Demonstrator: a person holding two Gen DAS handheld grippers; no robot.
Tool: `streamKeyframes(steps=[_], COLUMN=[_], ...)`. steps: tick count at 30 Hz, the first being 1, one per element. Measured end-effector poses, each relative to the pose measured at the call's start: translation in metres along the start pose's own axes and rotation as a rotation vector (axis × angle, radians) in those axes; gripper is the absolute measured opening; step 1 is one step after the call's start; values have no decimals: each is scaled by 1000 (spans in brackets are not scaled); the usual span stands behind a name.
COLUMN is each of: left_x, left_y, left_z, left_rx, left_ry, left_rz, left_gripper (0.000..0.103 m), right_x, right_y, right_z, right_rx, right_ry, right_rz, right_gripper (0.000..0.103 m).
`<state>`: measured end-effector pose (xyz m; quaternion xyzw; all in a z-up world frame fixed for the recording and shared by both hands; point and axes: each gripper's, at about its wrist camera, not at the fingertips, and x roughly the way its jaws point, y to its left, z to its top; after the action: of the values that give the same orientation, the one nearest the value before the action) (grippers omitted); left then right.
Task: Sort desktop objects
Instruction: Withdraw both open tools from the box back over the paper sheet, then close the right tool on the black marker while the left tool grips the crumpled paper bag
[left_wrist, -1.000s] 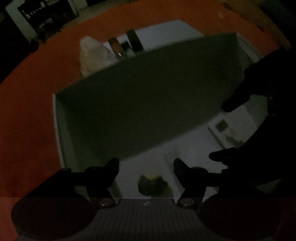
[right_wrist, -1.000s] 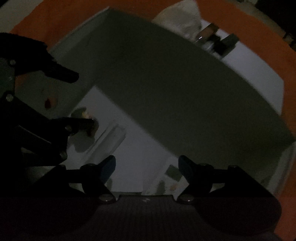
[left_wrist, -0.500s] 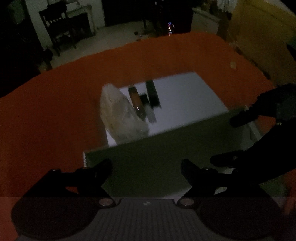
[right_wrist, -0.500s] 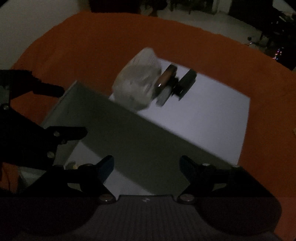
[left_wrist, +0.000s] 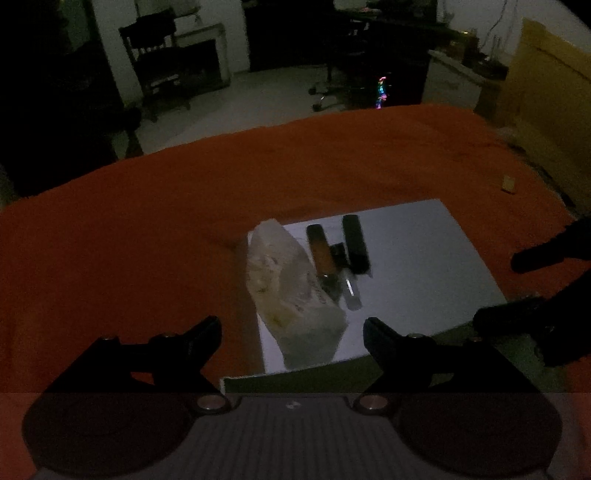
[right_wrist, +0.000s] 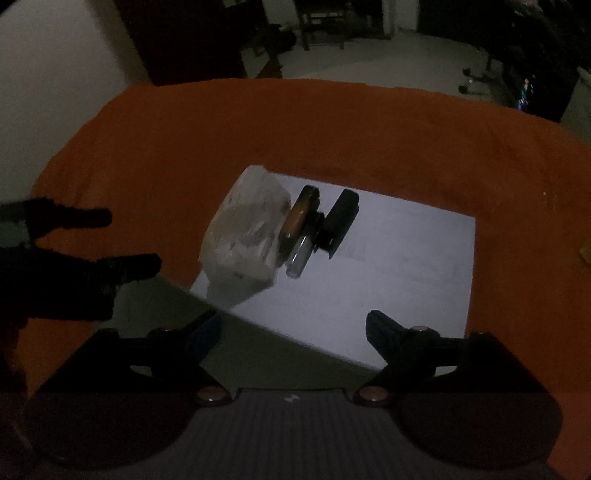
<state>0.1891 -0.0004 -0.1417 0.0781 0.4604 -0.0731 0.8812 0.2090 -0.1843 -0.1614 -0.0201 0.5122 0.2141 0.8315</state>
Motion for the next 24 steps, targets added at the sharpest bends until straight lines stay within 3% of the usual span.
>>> streamKeyframes(steps=[12,14,24], left_x=[41,49,89], left_y=[8,10,11], left_z=[22,26,33], left_rx=[-4,4,-12], left_ry=[32,35,110], left_rz=[58,54,78], left_gripper=[82,78,76], right_x=[26,35,76], right_y=[-30,-37,-50], right_z=[42,48,64], right_rx=[165,201,263], right_ry=[-25,-25,19], right_rz=[-21,-38,-94], right_gripper=[88,88,88])
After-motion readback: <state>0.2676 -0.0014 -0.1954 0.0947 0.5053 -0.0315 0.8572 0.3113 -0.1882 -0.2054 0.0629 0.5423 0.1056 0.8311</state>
